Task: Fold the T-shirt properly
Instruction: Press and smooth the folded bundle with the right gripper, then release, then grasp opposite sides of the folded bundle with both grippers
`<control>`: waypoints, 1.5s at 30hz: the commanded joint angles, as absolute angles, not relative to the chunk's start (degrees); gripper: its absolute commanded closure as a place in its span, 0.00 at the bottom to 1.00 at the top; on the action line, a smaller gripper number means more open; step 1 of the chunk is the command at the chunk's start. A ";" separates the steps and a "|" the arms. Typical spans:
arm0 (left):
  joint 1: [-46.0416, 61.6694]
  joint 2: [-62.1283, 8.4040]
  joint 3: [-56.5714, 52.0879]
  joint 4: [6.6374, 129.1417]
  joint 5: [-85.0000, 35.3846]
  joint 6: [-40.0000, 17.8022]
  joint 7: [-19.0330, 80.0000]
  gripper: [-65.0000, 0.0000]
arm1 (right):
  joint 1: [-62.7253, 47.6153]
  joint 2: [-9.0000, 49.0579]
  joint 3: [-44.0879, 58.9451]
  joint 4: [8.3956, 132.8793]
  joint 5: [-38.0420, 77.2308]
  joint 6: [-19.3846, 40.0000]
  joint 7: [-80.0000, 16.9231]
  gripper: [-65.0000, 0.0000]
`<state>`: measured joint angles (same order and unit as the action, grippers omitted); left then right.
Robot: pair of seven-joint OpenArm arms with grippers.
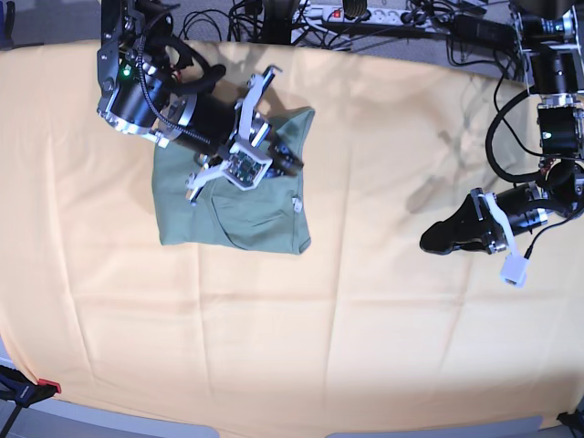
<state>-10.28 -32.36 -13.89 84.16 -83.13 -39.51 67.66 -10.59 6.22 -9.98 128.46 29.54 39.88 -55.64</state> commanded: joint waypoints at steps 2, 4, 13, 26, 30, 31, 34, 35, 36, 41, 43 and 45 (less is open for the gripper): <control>-10.79 -33.80 -13.72 89.25 -83.20 -40.00 67.00 1.00 | -8.36 8.32 -8.49 129.38 29.69 40.00 -53.49 1.00; -10.11 -34.33 -12.60 93.32 -81.91 -40.00 66.96 1.00 | -6.76 10.33 -6.52 129.38 29.69 39.46 -52.38 1.00; -4.78 -34.26 -3.25 107.59 -75.68 -40.00 64.71 1.00 | -2.79 16.56 5.21 127.13 20.73 22.76 -45.50 1.00; -4.45 -31.86 22.39 113.23 -48.45 -40.00 54.63 1.00 | 9.76 17.19 4.10 102.41 20.91 25.85 -44.58 1.00; -4.47 -29.15 26.46 113.58 -39.75 -40.00 50.61 1.00 | 13.45 17.23 4.10 95.42 20.51 26.00 -44.80 1.00; -4.47 -28.53 27.27 113.58 -38.50 -40.00 50.26 1.00 | 13.82 17.32 4.10 94.04 20.93 27.27 -44.80 1.00; -4.47 -27.42 29.39 113.56 -37.19 -40.00 50.06 1.00 | 14.15 17.50 3.95 90.72 25.80 33.06 -46.19 1.00; -4.47 -27.29 30.02 113.56 -36.40 -40.00 49.91 1.00 | 14.15 17.54 3.66 90.00 27.31 34.70 -46.87 1.00; -4.49 -27.31 30.52 113.56 -35.48 -40.00 49.60 1.00 | 14.15 17.67 3.09 89.45 27.92 35.73 -47.35 1.00; -4.47 -27.29 31.51 112.75 -31.27 -38.28 47.40 1.00 | 14.15 19.64 -1.37 88.71 26.74 36.14 -47.59 1.00; -4.45 -27.29 31.48 112.01 -30.20 -38.26 46.63 1.00 | 14.15 20.14 -3.20 88.71 26.59 37.32 -47.59 1.00; -4.49 -27.27 31.48 111.13 -28.73 -37.52 46.02 1.00 | 14.13 20.14 -4.69 88.71 25.43 37.26 -47.59 1.00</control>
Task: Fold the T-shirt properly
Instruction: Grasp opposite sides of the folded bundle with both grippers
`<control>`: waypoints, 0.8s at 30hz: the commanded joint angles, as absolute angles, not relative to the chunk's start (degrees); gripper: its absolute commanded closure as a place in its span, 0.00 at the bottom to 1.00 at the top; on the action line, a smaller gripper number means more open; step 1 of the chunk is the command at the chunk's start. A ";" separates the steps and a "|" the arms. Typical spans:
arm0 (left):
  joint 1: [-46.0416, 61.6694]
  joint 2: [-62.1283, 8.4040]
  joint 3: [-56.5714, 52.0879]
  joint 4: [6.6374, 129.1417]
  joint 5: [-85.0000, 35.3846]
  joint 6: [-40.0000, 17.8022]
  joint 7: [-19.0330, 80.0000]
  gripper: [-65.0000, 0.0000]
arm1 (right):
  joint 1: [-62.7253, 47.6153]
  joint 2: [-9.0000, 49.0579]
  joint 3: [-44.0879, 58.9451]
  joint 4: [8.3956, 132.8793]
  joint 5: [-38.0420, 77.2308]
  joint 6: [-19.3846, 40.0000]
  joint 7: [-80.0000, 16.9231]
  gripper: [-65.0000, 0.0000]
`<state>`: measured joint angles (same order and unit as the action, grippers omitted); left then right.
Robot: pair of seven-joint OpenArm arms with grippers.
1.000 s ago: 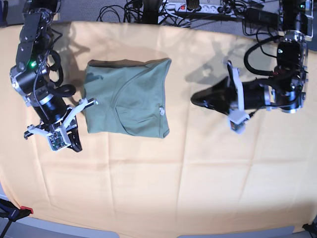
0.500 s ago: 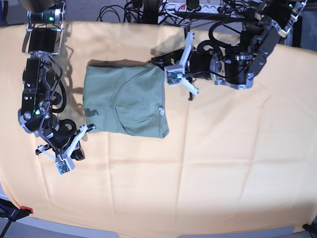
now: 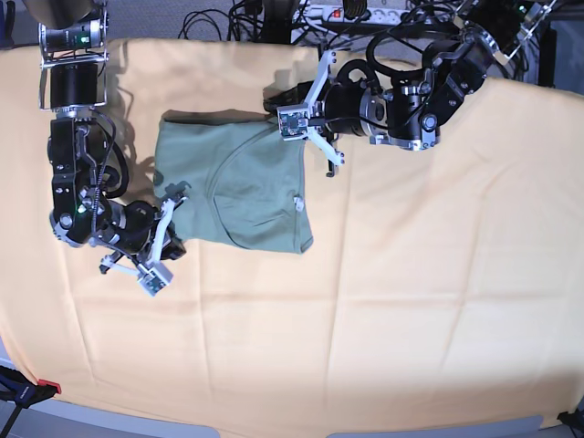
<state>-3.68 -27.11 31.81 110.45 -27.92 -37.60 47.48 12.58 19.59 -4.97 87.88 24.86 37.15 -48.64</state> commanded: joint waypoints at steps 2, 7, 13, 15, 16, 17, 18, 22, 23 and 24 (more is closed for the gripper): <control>-4.47 -27.29 31.48 110.43 -26.87 -36.23 44.91 1.00 | 14.13 20.14 -5.67 88.71 24.53 36.62 -47.57 1.00; -5.15 -26.17 31.48 107.42 -25.17 -36.18 43.38 1.00 | 14.13 20.32 -6.02 88.71 26.85 38.96 -50.54 1.00; -10.00 -25.54 31.48 100.60 -24.45 -36.16 42.81 1.00 | 13.93 21.82 -6.02 88.73 37.17 40.00 -59.55 1.00; -12.29 -25.56 31.48 98.02 -24.43 -36.16 42.19 1.00 | 13.23 22.76 -6.02 88.82 39.86 40.00 -60.42 1.00; -13.47 -25.56 31.48 96.73 -24.43 -36.16 41.95 1.00 | 12.82 23.07 -6.02 89.14 40.56 40.00 -60.75 1.00; -14.70 -25.52 31.48 95.33 -24.43 -36.16 41.63 1.00 | 12.10 23.42 -6.02 89.65 40.51 40.00 -60.97 1.00; -15.90 -25.52 31.48 94.00 -24.43 -36.16 40.86 1.00 | 11.29 23.79 -6.02 90.35 40.51 40.00 -61.28 1.00; -20.88 -24.38 31.48 88.47 -24.43 -36.16 37.58 1.00 | 6.83 25.56 -6.02 94.63 40.56 40.00 -61.36 1.00; -22.20 -23.49 31.48 87.02 -24.40 -36.16 37.41 1.00 | 5.56 25.82 -6.00 95.92 40.53 40.00 -61.36 1.00; -23.51 -22.39 31.48 85.54 -24.38 -36.16 37.26 1.00 | 4.32 26.06 -6.00 97.27 40.51 40.00 -61.39 1.00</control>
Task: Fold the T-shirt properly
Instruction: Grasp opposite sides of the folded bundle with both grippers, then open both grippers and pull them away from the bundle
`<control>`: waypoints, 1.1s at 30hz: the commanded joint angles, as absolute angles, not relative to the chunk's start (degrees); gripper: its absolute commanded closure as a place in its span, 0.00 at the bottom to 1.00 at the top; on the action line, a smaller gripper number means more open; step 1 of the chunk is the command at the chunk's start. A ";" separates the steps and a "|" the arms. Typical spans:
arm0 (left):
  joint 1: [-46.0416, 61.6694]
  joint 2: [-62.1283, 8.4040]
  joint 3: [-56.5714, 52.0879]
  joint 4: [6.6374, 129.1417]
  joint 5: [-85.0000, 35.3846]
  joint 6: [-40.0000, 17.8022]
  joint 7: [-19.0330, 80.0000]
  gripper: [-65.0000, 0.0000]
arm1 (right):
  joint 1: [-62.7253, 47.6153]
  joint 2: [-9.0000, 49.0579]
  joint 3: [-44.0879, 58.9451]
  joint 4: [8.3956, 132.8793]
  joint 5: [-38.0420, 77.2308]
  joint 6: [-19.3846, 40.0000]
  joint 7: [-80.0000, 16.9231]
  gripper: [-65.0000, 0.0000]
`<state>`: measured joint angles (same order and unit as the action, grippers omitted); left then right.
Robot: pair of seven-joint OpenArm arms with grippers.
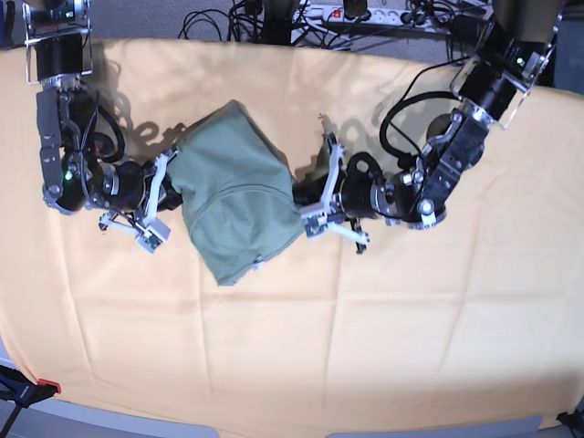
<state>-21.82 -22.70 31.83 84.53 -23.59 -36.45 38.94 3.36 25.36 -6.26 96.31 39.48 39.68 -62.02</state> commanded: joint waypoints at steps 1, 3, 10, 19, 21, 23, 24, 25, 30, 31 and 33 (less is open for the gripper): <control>-24.77 -21.15 31.48 84.03 -24.32 -36.16 37.06 1.00 | 3.05 26.26 -6.00 98.70 40.49 40.00 -61.39 1.00; -26.96 -18.63 31.48 81.03 -23.29 -36.18 35.75 1.00 | 0.56 26.55 -6.00 101.78 40.49 40.00 -61.39 1.00; -33.06 -13.32 31.48 76.77 -20.03 -36.16 36.80 1.00 | -5.21 26.52 -3.88 108.60 38.54 39.57 -61.54 1.00; -35.16 -18.76 28.27 81.21 -38.00 -36.21 53.12 1.00 | -5.23 26.52 11.18 108.60 39.97 33.54 -60.86 1.00; -34.61 -20.97 26.57 82.43 -42.59 -36.18 54.83 1.00 | -5.23 26.52 14.26 108.60 44.45 33.87 -61.45 1.00; -34.02 -23.07 24.23 83.24 -46.81 -36.18 55.48 1.00 | -5.23 26.52 17.39 108.60 49.98 35.55 -62.35 1.00; -33.54 -23.99 22.72 83.66 -48.90 -36.21 55.64 1.00 | -5.23 26.52 18.98 108.60 53.34 36.53 -63.31 1.00; -32.91 -24.86 21.10 84.07 -51.20 -36.25 55.86 1.00 | -5.23 26.52 20.47 108.60 57.08 37.43 -64.42 1.00; -28.18 -29.12 13.41 86.11 -65.14 -39.59 61.14 1.00 | -5.26 26.50 27.27 108.60 76.82 40.00 -72.99 1.00; -27.09 -29.78 12.10 86.87 -67.33 -39.66 62.59 1.00 | -5.30 26.50 28.56 108.60 79.70 40.00 -75.05 1.00; -24.73 -31.38 9.80 88.88 -70.06 -39.59 64.75 1.00 | -6.20 26.50 31.00 108.66 84.73 40.00 -77.52 1.00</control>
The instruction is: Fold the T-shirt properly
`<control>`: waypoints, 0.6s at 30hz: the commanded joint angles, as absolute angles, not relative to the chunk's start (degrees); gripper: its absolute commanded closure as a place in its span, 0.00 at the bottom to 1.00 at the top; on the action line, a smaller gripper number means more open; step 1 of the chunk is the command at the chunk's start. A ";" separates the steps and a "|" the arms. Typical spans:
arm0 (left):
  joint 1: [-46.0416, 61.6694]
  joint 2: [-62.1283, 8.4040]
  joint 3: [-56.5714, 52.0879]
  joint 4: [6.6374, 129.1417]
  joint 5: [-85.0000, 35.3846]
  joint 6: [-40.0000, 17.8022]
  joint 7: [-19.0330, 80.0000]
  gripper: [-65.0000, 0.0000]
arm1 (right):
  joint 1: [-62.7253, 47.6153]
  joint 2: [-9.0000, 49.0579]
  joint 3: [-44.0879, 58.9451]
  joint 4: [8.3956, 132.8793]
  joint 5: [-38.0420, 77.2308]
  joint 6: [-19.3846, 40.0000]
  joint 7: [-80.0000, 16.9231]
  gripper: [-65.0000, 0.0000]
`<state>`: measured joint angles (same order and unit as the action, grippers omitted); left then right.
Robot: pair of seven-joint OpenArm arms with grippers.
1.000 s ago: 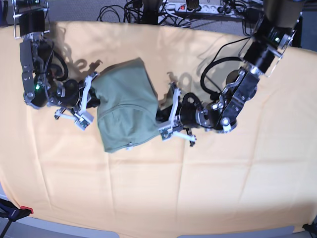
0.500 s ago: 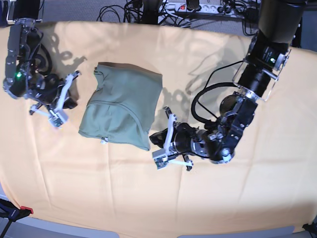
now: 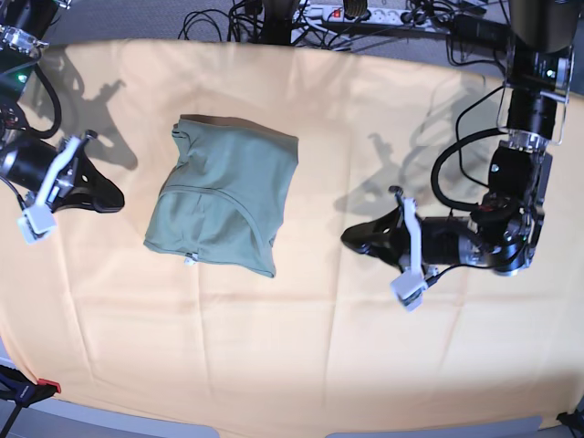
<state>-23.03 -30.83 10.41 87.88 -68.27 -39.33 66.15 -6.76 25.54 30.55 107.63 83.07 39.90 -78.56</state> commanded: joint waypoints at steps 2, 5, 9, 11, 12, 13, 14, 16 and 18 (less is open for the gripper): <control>-22.09 -33.30 7.86 91.81 -71.07 -39.24 66.35 1.00 | -7.70 26.50 33.32 108.84 85.00 40.00 -79.88 1.00; -17.41 -36.88 5.67 98.76 -71.07 -38.00 68.01 1.00 | -11.07 26.50 37.21 110.45 85.00 40.00 -80.00 1.00; -9.89 -42.22 3.16 109.19 -71.07 -37.65 68.71 1.00 | -17.89 26.50 43.09 115.70 85.00 40.00 -80.00 1.00; -6.00 -44.25 1.50 112.92 -71.05 -36.34 69.34 1.00 | -21.58 26.50 45.87 118.74 85.00 40.00 -80.00 1.00; -3.97 -45.06 0.23 114.43 -71.05 -35.90 69.36 1.00 | -23.44 26.50 47.11 120.31 85.00 40.00 -80.00 1.00; -1.98 -45.78 -1.26 115.68 -71.07 -35.88 69.47 1.00 | -25.30 26.48 48.34 121.78 85.00 40.00 -80.00 1.00; 0.03 -46.41 -2.96 116.84 -71.07 -35.38 69.52 1.00 | -27.29 26.35 49.58 123.24 85.00 40.00 -80.00 1.00; 4.47 -47.44 -6.98 118.85 -71.18 -34.28 69.63 1.00 | -31.35 25.85 51.96 125.91 85.00 40.00 -80.00 1.00; 9.04 -47.94 -11.66 120.90 -72.99 -34.17 71.40 1.00 | -35.42 24.77 54.08 128.01 85.00 40.00 -80.00 1.00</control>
<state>9.69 -46.87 -11.44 120.11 -71.70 -33.82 72.51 -35.18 23.92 53.54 127.31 83.99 39.90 -80.84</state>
